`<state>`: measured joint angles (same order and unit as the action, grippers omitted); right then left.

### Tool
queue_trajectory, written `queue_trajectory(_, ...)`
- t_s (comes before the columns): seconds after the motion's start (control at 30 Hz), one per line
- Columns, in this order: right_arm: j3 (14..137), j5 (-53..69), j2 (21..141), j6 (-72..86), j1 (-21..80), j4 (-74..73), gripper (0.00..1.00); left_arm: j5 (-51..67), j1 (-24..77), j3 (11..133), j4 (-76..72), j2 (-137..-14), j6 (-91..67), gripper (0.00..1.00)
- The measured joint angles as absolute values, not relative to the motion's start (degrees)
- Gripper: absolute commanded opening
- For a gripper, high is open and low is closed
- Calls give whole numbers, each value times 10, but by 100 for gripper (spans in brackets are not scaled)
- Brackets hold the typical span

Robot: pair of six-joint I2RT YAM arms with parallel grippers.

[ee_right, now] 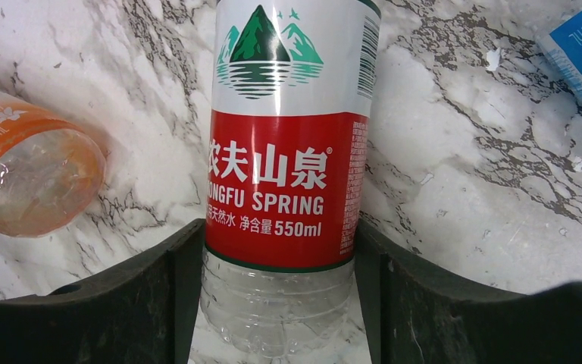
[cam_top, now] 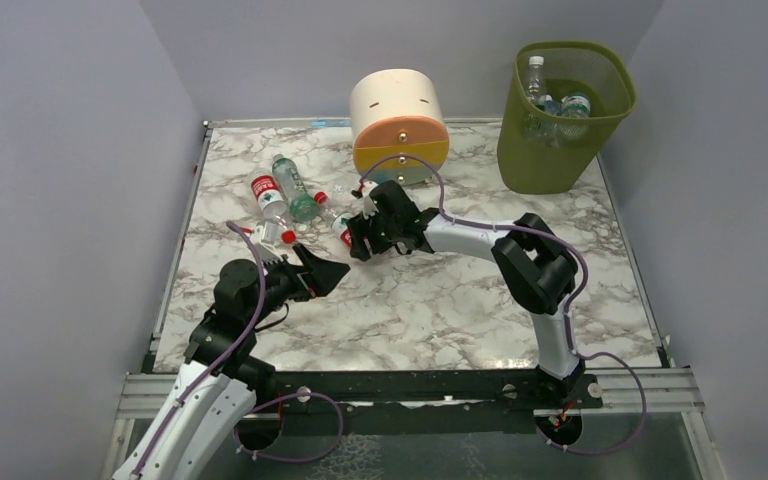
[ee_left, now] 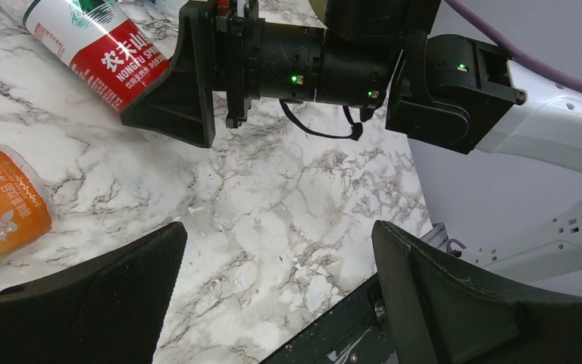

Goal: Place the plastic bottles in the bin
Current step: Pick up the plastic bottle at the center of the board.

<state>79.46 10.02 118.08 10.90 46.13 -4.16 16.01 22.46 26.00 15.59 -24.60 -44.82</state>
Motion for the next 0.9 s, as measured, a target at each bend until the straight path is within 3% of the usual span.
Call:
queue_trajectory(0.33,762,94,1143,109,461,-61,55,160,225,260,155,-245,-448,99)
queue_trajectory(0.9,675,81,979,111,462,-91,54,160,225,257,150,-251,-448,99)
